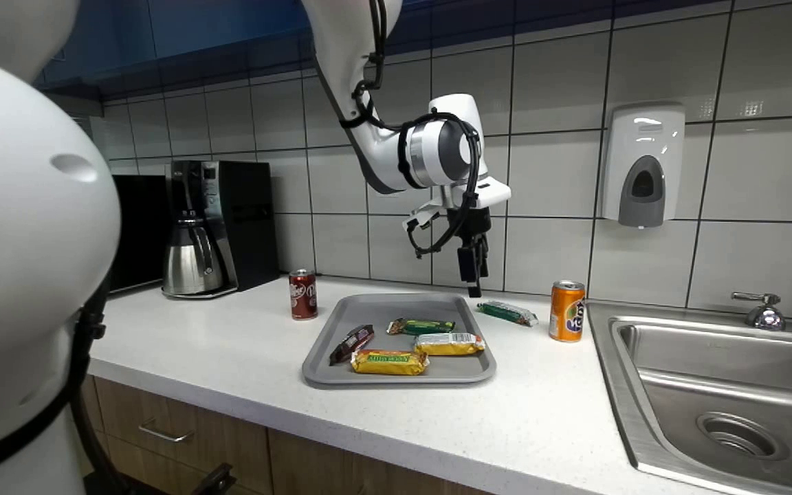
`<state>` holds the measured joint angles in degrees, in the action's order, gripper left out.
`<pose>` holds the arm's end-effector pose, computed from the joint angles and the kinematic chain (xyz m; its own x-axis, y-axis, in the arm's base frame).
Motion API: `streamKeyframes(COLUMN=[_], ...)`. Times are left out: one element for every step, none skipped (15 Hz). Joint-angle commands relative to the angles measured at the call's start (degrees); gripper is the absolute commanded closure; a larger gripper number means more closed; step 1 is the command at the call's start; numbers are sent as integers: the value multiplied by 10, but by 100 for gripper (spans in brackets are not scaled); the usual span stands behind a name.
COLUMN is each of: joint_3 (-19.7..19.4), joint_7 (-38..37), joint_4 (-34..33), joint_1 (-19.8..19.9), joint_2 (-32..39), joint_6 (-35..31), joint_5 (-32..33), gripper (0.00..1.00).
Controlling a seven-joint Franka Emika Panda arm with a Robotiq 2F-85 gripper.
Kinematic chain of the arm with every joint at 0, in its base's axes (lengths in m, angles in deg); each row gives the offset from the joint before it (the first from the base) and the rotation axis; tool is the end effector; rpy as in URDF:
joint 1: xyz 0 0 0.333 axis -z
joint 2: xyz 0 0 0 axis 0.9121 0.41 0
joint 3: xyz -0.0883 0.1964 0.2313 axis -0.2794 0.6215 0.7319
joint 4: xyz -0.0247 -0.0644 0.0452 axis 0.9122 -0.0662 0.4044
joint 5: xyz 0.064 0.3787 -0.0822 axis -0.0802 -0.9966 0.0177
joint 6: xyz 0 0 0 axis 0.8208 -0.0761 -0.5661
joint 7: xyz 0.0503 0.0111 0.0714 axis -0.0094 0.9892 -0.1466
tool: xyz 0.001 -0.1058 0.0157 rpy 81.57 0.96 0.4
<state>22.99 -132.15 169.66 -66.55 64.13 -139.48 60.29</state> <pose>0.6099 -0.1297 0.2951 0.0583 -0.9862 0.1550 -0.9799 -0.0862 -0.1801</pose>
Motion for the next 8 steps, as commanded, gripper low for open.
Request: streamKeyframes(joint_3=[1,1,0,0,0,-1,-1,-1], joint_7=[-18,-22,-26,-29,-34,-39,-44,-48], joint_4=[-55,-68,-79,-90,-102,-112,-124,-135], joint_1=[10,11,12,13,14,14,15,15], joint_2=[37,48,58,65,74,82,90,97], joint_6=[31,36,40,46,52,57,64,70], joint_5=[-21,-26,-30,-35,-39,-41,-43,-44], gripper=[0,0,0,0,0,0,0,0])
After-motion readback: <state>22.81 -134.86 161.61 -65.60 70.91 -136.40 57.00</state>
